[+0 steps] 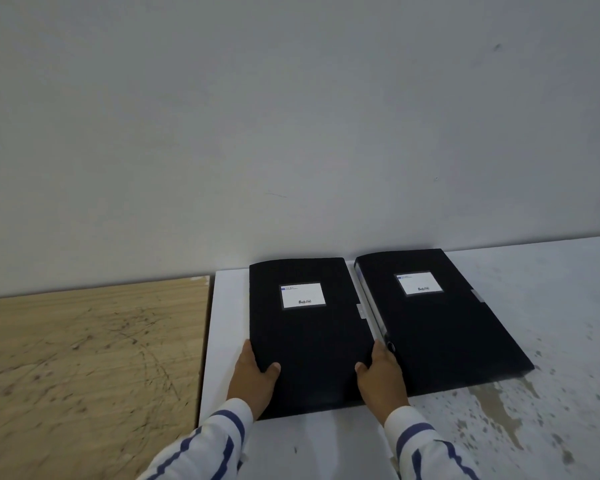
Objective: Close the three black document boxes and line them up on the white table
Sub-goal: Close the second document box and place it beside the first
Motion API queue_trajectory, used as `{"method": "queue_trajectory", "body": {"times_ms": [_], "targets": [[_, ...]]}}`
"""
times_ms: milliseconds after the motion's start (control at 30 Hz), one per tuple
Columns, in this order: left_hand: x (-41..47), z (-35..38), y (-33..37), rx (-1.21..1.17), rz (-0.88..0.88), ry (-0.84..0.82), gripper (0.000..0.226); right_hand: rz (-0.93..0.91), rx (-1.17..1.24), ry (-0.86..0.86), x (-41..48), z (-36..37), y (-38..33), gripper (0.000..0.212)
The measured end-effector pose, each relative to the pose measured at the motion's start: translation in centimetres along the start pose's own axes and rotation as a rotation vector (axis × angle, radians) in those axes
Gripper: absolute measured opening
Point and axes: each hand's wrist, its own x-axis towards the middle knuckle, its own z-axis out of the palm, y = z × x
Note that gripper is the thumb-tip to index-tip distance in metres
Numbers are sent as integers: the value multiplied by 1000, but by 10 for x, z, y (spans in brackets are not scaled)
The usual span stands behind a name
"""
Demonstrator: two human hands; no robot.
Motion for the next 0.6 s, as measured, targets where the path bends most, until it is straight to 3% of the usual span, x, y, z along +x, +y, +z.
{"method": "queue_trajectory", "body": {"times_ms": [167,600], "targets": [[-3,-9,-6,-20,-28,5,74,-174,-142,121,-17,8,-15,60],[-42,-129,-52,62,97,119,64,-612,-184,-132,-117,92,-129,48]]}}
